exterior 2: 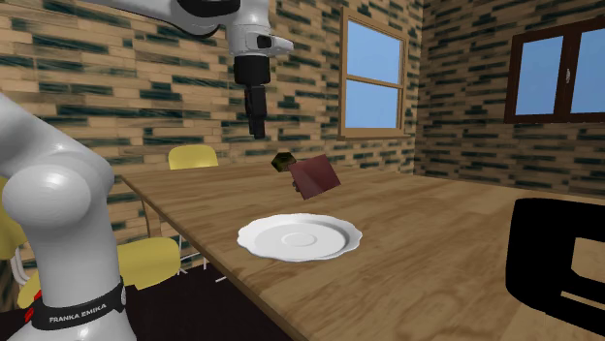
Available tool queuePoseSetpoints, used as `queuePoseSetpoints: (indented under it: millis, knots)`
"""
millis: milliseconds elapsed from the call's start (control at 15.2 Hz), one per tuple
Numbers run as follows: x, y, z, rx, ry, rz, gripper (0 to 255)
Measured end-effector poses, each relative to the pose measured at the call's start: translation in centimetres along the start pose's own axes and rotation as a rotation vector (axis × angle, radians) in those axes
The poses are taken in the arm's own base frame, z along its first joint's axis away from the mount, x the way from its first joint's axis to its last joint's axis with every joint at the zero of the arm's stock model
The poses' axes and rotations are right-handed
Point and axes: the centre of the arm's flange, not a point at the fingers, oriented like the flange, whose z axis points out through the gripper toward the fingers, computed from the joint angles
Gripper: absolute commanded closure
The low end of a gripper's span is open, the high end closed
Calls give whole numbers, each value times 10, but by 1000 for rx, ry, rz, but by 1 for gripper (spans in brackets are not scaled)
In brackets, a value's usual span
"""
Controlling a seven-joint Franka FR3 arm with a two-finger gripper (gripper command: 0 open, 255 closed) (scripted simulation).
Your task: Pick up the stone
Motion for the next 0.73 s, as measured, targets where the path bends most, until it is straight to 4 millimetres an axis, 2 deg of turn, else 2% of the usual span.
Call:
queuePoseSetpoints:
  millis: [66,198,726]
  knots:
    - [0,0,0,0,0,0,0]
    - [14,-7,6,-6,-4,-27,0]
    - [95,-73,43,-41,-30,-202,0]
